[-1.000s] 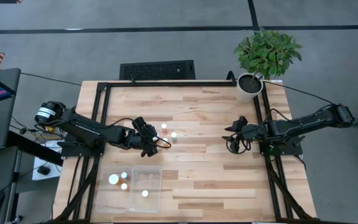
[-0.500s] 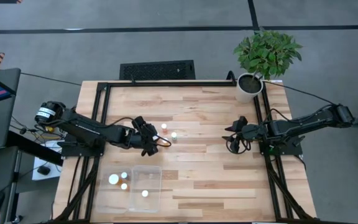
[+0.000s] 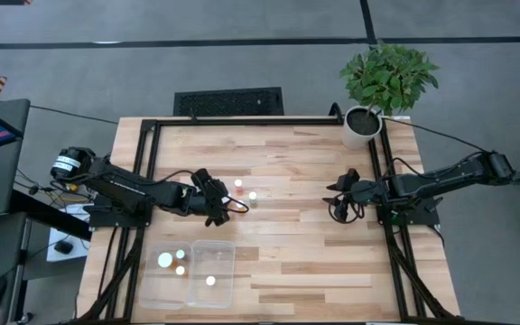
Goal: Pick and place medicine bottles into bin by pill shape (circle, oval)
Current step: Put the large orange pill bottle into the left transparent bin
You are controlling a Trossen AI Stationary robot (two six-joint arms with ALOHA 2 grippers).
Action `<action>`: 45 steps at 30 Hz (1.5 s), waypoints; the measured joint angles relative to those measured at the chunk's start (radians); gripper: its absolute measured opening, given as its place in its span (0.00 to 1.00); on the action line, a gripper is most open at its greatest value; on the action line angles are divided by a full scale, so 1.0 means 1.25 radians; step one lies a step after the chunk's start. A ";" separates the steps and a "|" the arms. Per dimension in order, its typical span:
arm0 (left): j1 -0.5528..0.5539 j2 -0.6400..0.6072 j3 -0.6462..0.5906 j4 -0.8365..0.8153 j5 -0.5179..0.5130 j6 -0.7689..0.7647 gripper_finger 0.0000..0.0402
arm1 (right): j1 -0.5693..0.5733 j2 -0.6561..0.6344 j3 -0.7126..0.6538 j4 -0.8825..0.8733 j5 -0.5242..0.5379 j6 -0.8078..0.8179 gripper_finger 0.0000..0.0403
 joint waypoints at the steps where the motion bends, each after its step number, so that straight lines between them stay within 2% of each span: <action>1: 0.000 0.000 0.000 -0.004 0.000 0.000 0.72 | 0.000 0.000 0.000 0.000 0.000 -0.001 0.58; 32: 0.000 0.000 0.000 -0.025 0.010 0.012 0.72 | 0.000 0.000 0.000 0.000 0.000 -0.021 0.58; 40: 0.042 0.000 0.000 -0.035 0.013 0.022 0.72 | 0.000 0.000 0.000 0.002 0.000 -0.019 0.58; 45: 0.057 0.000 0.000 -0.019 0.064 0.043 0.72 | 0.000 0.000 0.000 0.002 0.000 -0.017 0.58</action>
